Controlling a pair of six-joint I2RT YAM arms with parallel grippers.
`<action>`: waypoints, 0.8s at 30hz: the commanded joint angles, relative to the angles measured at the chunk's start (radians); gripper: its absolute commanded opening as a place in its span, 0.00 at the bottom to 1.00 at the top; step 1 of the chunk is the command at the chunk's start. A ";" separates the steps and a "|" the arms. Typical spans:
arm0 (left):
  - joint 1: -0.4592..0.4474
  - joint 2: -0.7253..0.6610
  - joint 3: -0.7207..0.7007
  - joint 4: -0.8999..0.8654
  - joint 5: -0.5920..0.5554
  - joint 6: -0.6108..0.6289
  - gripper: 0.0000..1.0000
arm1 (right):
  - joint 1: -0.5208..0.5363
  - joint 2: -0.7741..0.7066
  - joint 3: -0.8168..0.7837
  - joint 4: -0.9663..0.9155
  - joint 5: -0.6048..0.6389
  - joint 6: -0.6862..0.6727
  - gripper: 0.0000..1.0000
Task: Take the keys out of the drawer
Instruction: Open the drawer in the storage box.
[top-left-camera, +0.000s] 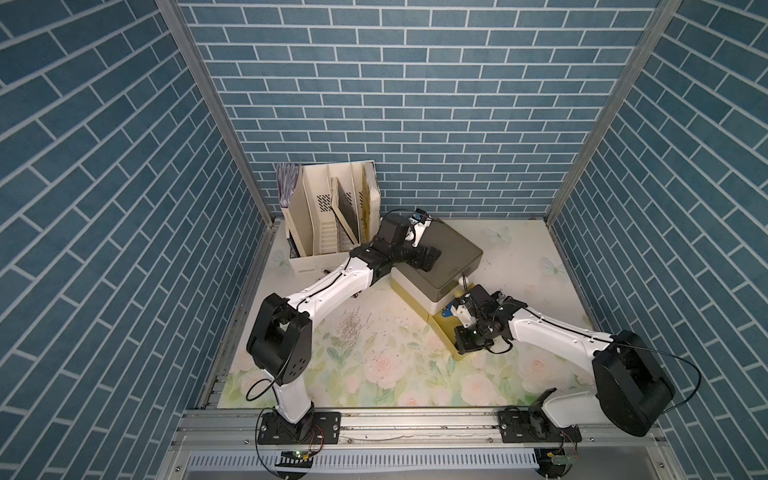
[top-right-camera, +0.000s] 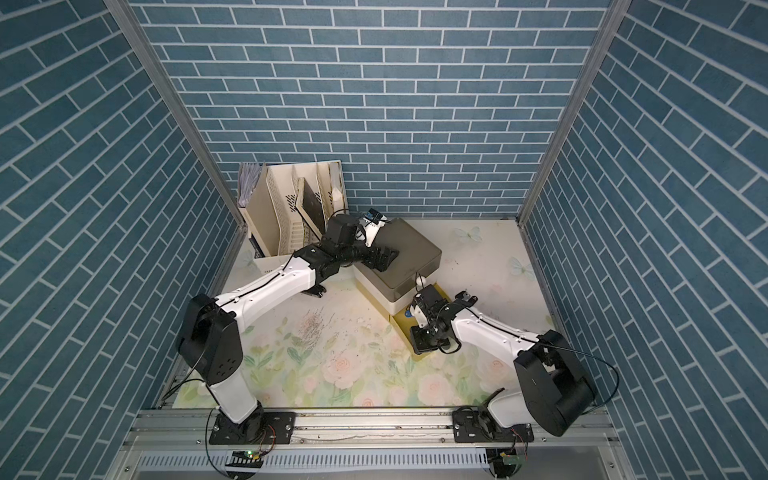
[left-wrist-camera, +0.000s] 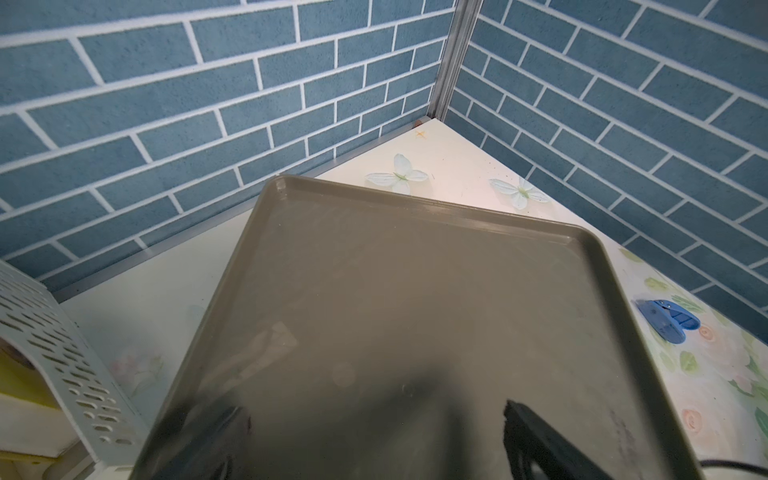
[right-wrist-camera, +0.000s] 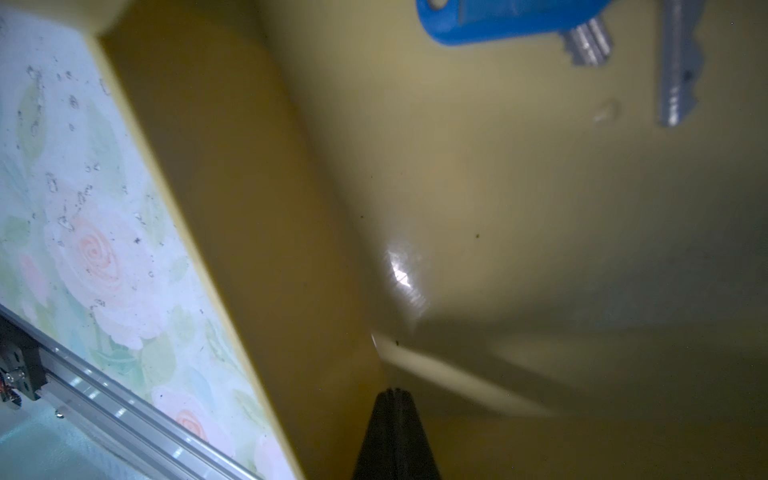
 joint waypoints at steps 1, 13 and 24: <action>0.005 0.090 -0.058 -0.224 -0.003 -0.036 1.00 | 0.005 -0.026 -0.007 -0.212 0.060 -0.049 0.00; 0.006 0.085 -0.053 -0.228 0.001 -0.029 1.00 | -0.108 -0.203 -0.042 0.129 0.087 0.157 0.00; 0.013 0.078 -0.066 -0.240 0.001 -0.011 1.00 | -0.193 -0.057 -0.126 0.634 -0.078 0.281 0.00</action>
